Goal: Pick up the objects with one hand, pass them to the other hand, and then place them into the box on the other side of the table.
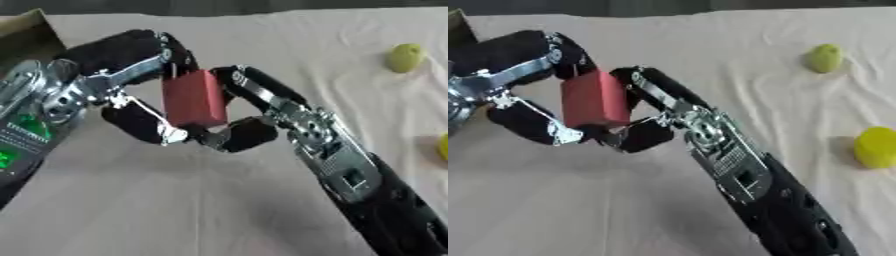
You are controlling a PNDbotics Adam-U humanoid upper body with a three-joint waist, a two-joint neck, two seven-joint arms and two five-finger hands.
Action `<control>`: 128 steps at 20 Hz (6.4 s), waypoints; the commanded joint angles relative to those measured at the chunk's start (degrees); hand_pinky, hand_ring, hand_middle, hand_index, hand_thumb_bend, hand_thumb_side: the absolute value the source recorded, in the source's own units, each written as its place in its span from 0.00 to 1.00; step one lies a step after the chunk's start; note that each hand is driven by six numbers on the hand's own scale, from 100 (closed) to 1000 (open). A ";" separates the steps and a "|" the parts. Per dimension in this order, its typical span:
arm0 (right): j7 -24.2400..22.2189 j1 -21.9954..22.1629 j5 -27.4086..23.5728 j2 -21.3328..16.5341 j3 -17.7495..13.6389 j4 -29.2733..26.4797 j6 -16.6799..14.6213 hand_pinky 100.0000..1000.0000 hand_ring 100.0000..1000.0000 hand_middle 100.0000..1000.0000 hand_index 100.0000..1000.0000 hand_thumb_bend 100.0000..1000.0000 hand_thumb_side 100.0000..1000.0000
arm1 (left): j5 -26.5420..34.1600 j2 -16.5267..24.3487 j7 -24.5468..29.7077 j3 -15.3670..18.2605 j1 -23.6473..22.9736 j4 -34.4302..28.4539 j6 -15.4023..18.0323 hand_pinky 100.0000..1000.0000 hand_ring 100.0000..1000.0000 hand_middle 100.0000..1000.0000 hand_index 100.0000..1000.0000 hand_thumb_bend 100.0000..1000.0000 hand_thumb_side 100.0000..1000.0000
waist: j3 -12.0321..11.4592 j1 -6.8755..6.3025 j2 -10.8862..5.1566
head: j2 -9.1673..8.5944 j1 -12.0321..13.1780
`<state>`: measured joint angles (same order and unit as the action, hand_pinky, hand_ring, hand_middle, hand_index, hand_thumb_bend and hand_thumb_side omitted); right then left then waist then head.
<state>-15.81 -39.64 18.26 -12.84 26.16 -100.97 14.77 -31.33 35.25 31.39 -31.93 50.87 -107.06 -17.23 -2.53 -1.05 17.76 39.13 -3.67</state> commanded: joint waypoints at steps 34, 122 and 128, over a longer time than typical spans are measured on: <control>-4.26 -0.93 2.88 0.46 -0.51 -2.55 -2.08 0.71 0.65 0.74 0.86 0.03 0.35 | -2.23 1.87 0.52 1.24 -0.20 -1.82 -0.27 0.49 0.39 0.28 0.33 0.50 0.00 | -0.19 -0.15 -0.80 | -0.89 0.00; 9.49 -0.55 -6.70 -9.26 -7.83 -5.18 2.30 0.74 0.65 0.72 0.88 0.00 0.47 | 8.08 20.74 -23.09 28.16 -12.51 20.85 -8.01 0.45 0.34 0.21 0.29 0.49 0.00 | 0.93 -0.14 -1.48 | -4.38 13.68; 9.81 -0.56 -6.86 -9.22 -7.99 -5.34 2.36 0.74 0.65 0.72 0.88 0.00 0.48 | 7.24 18.26 -23.00 26.52 -9.15 29.60 -4.17 0.49 0.38 0.25 0.33 0.48 0.00 | 1.40 0.01 -1.38 | -4.59 14.38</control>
<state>-6.27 -39.32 11.73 -20.95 18.76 -104.86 17.18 -23.77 52.33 8.38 -5.58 40.62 -78.65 -22.26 -1.07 -0.97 18.04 35.11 10.39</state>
